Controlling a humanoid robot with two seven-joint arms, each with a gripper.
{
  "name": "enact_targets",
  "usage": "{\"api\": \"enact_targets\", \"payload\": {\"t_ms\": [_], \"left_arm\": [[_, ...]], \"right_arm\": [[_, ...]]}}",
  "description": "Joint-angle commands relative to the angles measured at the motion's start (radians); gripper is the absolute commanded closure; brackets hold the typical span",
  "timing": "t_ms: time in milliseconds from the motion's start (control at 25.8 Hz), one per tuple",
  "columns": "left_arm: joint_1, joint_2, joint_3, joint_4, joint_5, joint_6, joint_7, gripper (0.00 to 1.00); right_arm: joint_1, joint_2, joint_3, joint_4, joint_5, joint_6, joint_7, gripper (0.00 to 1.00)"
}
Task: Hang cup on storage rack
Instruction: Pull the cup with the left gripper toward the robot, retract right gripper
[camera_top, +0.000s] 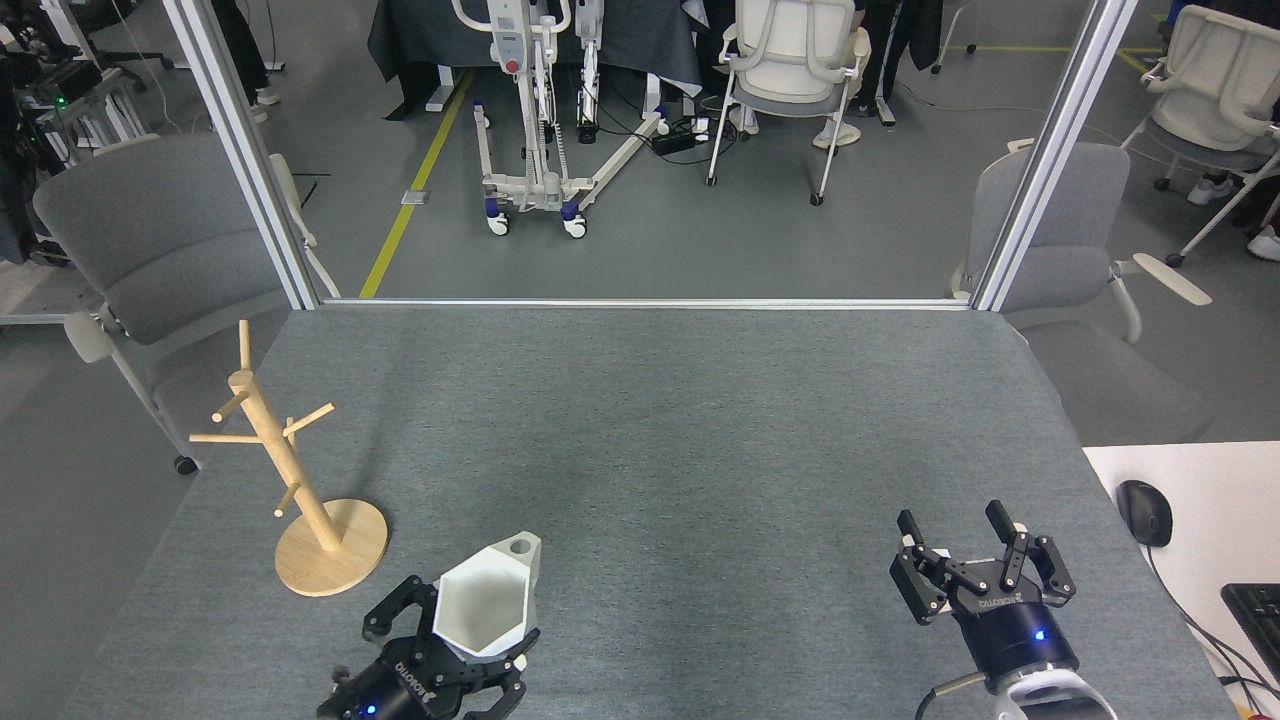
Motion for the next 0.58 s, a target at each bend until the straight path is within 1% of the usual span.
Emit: {"api": "enact_targets", "payload": {"t_ms": [0, 77, 116, 194, 271, 349, 387, 504, 542], "left_arm": [[0.126, 0.070, 0.146, -0.009, 0.000, -0.007, 0.091, 1.00], [0.214, 0.112, 0.234, -0.010, 0.000, -0.026, 0.165, 1.00], [0.260, 0.119, 0.289, -0.015, 0.000, -0.041, 0.208, 1.00], [0.336, 0.118, 0.407, -0.032, 0.000, -0.085, 0.257, 1.00], [0.364, 0.110, 0.513, -0.038, 0.000, -0.130, 0.257, 1.00], [0.355, 0.095, 0.574, -0.032, 0.000, -0.125, 0.236, 1.00], [0.341, 0.087, 0.596, -0.024, 0.002, -0.111, 0.199, 1.00], [0.205, 0.081, 0.639, 0.037, 0.003, -0.016, 0.064, 1.00], [0.165, 0.083, 0.646, 0.066, 0.003, 0.005, 0.045, 1.00]], "right_arm": [[0.031, 0.006, -0.004, 0.001, 0.017, 0.032, 0.001, 0.00], [0.032, 0.012, 0.002, 0.001, 0.020, 0.075, 0.001, 0.00], [0.029, 0.019, 0.004, 0.001, 0.020, 0.094, 0.001, 0.00], [0.023, 0.022, 0.005, 0.001, 0.020, 0.106, 0.004, 0.00], [0.020, 0.022, 0.007, 0.001, 0.020, 0.106, 0.013, 0.00], [0.020, 0.025, 0.007, 0.001, 0.022, 0.100, 0.029, 0.00], [0.020, 0.028, 0.007, 0.001, 0.024, 0.100, 0.041, 0.00], [0.017, 0.057, 0.007, 0.007, 0.027, 0.100, 0.079, 0.00], [0.011, 0.060, 0.007, 0.013, 0.027, 0.098, 0.090, 0.00]]}}
